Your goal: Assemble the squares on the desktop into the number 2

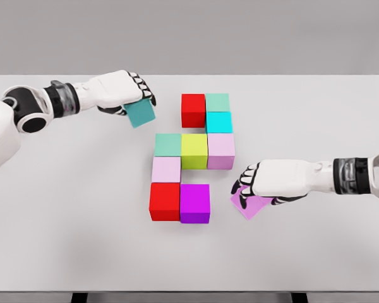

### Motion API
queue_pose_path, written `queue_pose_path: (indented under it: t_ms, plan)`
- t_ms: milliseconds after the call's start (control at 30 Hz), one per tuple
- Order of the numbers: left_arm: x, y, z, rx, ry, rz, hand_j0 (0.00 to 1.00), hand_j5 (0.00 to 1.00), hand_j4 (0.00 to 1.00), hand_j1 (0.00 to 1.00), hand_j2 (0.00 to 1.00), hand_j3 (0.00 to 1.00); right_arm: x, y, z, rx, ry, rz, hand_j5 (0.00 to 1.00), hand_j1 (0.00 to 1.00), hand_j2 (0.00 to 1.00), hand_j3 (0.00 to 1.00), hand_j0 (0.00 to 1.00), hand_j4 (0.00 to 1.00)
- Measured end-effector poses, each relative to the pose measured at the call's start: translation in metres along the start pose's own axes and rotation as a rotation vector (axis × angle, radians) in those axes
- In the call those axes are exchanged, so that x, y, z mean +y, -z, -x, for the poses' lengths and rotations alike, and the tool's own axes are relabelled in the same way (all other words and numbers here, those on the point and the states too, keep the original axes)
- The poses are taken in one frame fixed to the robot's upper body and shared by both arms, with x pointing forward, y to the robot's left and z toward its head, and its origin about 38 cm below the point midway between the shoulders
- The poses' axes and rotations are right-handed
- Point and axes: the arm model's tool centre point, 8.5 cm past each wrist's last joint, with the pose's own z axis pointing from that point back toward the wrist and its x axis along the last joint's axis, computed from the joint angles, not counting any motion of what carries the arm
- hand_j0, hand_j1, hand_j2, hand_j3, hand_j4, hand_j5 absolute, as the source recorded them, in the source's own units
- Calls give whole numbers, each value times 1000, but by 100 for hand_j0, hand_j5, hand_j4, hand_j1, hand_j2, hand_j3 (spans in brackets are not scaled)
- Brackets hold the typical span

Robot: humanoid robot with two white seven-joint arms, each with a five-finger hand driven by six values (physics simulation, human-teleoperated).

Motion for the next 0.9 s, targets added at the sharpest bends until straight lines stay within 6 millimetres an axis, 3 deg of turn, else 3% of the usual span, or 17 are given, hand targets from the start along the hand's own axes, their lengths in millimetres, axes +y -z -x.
queue_pose_path:
  t_ms: [33, 100, 433, 767, 900]
  plan:
    - [2, 2, 1, 2, 0, 2, 68, 68, 68, 68, 68, 68, 0, 0, 0, 0, 0, 1, 86, 86, 86, 86, 86, 86]
    - [1, 5, 1, 2, -7, 7, 68, 68, 68, 68, 68, 68, -1, 0, 0, 2, -2, 1, 93, 93, 93, 93, 93, 93]
    - [3, 18, -1, -2, -25, 22, 68, 68, 68, 68, 68, 68, -9, -11, 7, 34, -15, 19, 98, 98, 98, 98, 98, 98]
    - [2, 30, 0, 4, -32, 36, 68, 68, 68, 68, 68, 68, -24, -43, 18, 90, -6, 67, 99, 99, 99, 99, 99, 99]
    - [1, 32, 0, 5, -33, 41, 69, 69, 69, 69, 69, 69, -16, -63, 24, 142, 6, 33, 99, 99, 99, 99, 99, 99]
